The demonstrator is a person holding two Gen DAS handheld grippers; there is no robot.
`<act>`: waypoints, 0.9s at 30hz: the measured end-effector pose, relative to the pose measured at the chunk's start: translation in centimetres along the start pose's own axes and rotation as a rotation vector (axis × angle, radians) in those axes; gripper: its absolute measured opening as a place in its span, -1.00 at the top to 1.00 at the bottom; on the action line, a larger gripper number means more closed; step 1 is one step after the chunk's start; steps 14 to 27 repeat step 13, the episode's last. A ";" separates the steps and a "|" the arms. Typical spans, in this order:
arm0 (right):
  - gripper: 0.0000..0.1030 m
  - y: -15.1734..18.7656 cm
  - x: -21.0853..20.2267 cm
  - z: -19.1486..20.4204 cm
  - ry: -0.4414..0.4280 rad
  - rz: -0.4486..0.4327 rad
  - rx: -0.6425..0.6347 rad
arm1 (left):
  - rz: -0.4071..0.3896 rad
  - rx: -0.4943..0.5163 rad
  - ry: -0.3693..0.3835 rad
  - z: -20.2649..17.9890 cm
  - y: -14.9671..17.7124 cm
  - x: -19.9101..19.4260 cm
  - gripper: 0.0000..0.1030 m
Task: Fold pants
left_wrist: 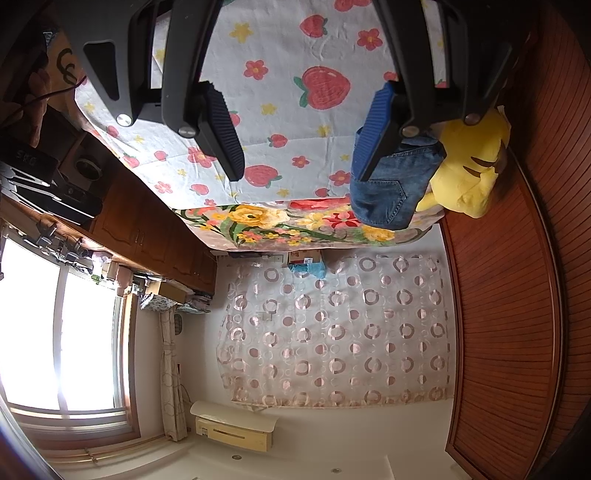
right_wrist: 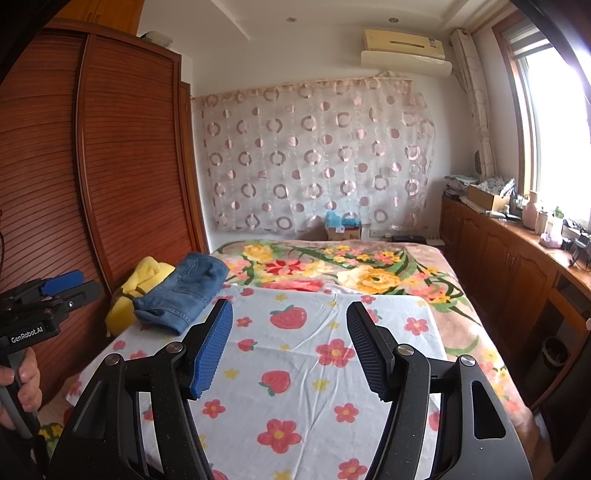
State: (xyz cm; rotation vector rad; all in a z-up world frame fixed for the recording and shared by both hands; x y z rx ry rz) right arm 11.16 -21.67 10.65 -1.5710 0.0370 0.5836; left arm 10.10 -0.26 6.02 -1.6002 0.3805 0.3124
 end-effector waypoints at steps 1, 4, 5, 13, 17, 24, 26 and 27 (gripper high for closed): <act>-0.28 0.0 0.0 0.0 -0.001 0.000 0.002 | 0.000 0.000 0.000 0.0 0.0 0.0 -0.18; -0.28 0.0 0.0 0.0 -0.001 0.001 -0.001 | 0.000 0.000 0.000 0.0 0.0 0.0 -0.18; -0.28 0.0 0.0 0.0 -0.001 0.000 -0.002 | 0.000 0.000 0.000 0.0 0.0 0.0 -0.17; -0.28 0.1 0.1 -0.1 -0.002 0.001 0.001 | 0.000 -0.001 0.000 0.0 0.1 0.0 -0.18; -0.28 0.1 0.1 -0.1 -0.002 0.001 0.001 | 0.000 -0.001 0.000 0.0 0.1 0.0 -0.18; -0.28 0.1 0.1 -0.1 -0.002 0.001 0.001 | 0.000 -0.001 0.000 0.0 0.1 0.0 -0.18; -0.28 0.1 0.1 -0.1 -0.002 0.001 0.001 | 0.000 -0.001 0.000 0.0 0.1 0.0 -0.18; -0.28 0.1 0.1 -0.1 -0.002 0.001 0.001 | 0.000 -0.001 0.000 0.0 0.1 0.0 -0.18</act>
Point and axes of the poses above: each gripper's, at about its wrist camera, not at the fingertips, and x roughly the way its jaws point, z to its left, y to its underside, the point moved 4 cm from there along x, roughly the way its jaws point, and after that the axes turned 1 degree about -x, right-handed, at the moved point
